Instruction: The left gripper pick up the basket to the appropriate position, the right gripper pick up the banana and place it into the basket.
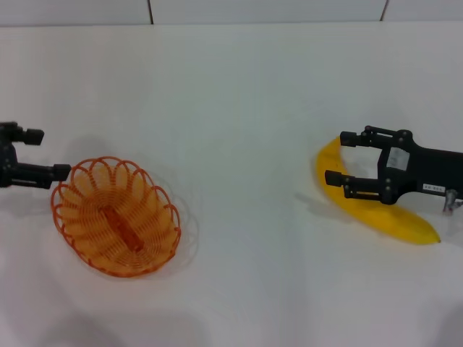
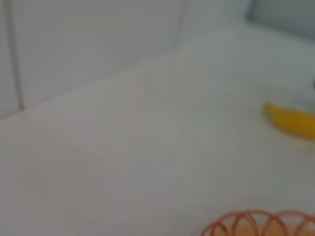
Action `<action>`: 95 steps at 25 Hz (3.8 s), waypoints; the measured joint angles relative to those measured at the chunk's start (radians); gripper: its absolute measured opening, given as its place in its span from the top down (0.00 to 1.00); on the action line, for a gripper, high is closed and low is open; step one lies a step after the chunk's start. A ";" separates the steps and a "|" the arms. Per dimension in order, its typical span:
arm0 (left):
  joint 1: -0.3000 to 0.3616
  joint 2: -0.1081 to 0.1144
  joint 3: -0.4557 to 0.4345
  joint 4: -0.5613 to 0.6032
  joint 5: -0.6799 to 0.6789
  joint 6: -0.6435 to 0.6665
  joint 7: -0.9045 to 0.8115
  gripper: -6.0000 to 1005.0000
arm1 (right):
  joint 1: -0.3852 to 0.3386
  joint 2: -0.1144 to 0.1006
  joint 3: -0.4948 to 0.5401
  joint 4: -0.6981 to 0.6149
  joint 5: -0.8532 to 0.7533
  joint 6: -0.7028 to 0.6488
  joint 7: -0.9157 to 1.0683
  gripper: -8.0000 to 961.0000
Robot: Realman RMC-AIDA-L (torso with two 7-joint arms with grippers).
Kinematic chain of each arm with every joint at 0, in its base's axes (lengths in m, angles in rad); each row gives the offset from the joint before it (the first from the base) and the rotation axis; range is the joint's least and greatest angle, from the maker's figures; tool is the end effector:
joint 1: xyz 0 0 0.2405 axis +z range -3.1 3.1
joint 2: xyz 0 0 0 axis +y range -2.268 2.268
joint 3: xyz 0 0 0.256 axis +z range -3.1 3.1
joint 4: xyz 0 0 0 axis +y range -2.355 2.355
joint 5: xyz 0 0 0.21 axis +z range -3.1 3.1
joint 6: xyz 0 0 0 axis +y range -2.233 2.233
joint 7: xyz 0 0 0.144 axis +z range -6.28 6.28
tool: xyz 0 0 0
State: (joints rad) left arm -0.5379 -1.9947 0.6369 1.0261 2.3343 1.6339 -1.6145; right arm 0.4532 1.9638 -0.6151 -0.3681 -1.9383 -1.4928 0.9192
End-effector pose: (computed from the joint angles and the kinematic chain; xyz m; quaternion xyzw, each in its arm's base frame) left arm -0.2813 0.3484 0.0893 -0.9564 -0.2148 -0.0451 0.1927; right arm 0.3258 0.3006 0.0086 -0.9384 0.1467 0.2252 0.2173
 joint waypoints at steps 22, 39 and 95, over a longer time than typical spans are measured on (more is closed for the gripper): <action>-0.140 -0.044 0.284 -0.059 0.175 -0.243 0.136 0.15 | 0.029 0.006 -0.003 0.000 -0.004 0.000 0.003 0.18; -0.164 -0.048 0.330 -0.120 0.168 -0.326 0.127 0.16 | 0.033 0.007 -0.003 0.001 -0.003 0.000 0.003 0.18; -0.173 -0.050 0.425 -0.133 0.163 -0.334 0.070 0.26 | 0.028 0.007 -0.003 0.000 0.003 0.000 0.004 0.18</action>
State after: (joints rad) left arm -0.7104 -2.0448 1.0618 0.8933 2.4972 1.3004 -1.5449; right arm 0.4816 1.9711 -0.6182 -0.3682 -1.9358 -1.4926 0.9235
